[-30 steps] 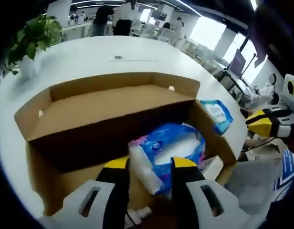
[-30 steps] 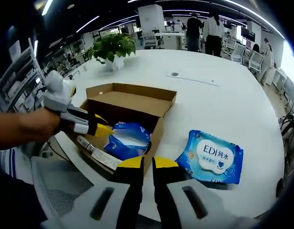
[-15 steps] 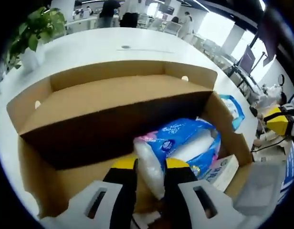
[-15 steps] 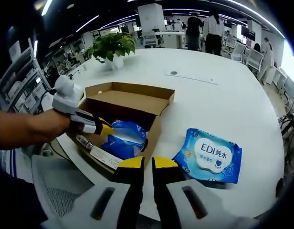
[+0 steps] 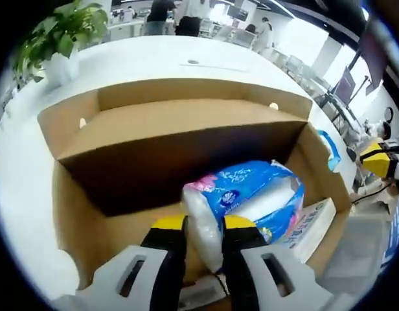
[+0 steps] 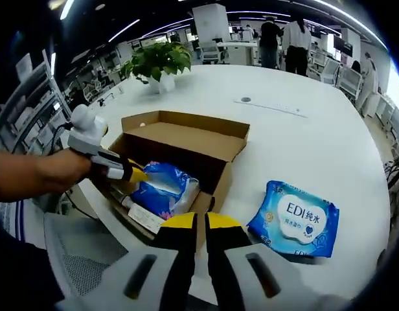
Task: Operate the shoe box by opening the lid, removing the specified soft item, and placing it in the target area until the item is outside and the box remains undamaged.
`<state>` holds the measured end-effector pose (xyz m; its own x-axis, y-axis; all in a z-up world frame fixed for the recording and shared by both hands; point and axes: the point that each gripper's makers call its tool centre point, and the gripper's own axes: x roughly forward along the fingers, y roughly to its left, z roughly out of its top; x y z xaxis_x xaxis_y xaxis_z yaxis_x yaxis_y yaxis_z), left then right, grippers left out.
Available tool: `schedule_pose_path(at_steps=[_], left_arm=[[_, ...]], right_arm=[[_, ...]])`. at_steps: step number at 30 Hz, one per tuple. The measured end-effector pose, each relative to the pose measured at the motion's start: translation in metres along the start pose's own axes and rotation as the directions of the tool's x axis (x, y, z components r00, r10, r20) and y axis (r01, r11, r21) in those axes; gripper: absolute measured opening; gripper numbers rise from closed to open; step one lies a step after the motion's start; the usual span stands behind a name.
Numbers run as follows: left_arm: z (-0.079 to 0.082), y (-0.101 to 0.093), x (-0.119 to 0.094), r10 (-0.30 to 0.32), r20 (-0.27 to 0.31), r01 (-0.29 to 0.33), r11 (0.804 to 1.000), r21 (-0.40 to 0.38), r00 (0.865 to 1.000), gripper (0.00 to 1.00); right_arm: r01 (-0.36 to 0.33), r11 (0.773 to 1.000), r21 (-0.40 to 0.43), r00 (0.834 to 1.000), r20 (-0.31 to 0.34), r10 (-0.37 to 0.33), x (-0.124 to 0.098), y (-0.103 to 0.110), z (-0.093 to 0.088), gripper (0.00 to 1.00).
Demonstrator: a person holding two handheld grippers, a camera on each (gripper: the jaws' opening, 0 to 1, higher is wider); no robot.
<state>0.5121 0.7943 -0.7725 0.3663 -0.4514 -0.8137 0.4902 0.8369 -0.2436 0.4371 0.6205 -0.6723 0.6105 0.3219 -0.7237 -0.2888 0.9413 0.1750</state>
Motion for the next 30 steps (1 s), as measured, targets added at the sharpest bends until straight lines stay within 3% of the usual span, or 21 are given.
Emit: schedule_pose_path(at_steps=[6, 14, 21, 30], left_arm=[[0.001, 0.009, -0.007, -0.009, 0.01, 0.009, 1.0, -0.022, 1.0, 0.18], [0.005, -0.008, -0.006, -0.064, 0.028, 0.065, 0.997, -0.036, 0.998, 0.31], [0.002, 0.001, 0.0, -0.04, -0.012, 0.04, 0.999, -0.023, 0.999, 0.2], [0.001, 0.002, -0.002, -0.044, 0.004, 0.044, 0.998, -0.033, 0.999, 0.11]], right_arm=[[-0.025, 1.0, -0.011, 1.0, -0.001, 0.025, 0.013, 0.013, 0.008, 0.04], [-0.055, 0.998, -0.033, 0.998, -0.026, 0.054, 0.035, 0.031, 0.012, 0.05], [-0.074, 0.996, -0.054, 0.996, -0.054, 0.071, 0.058, 0.039, 0.016, 0.08], [-0.075, 0.995, -0.068, 0.99, -0.121, 0.066, 0.084, 0.041, 0.004, 0.12]])
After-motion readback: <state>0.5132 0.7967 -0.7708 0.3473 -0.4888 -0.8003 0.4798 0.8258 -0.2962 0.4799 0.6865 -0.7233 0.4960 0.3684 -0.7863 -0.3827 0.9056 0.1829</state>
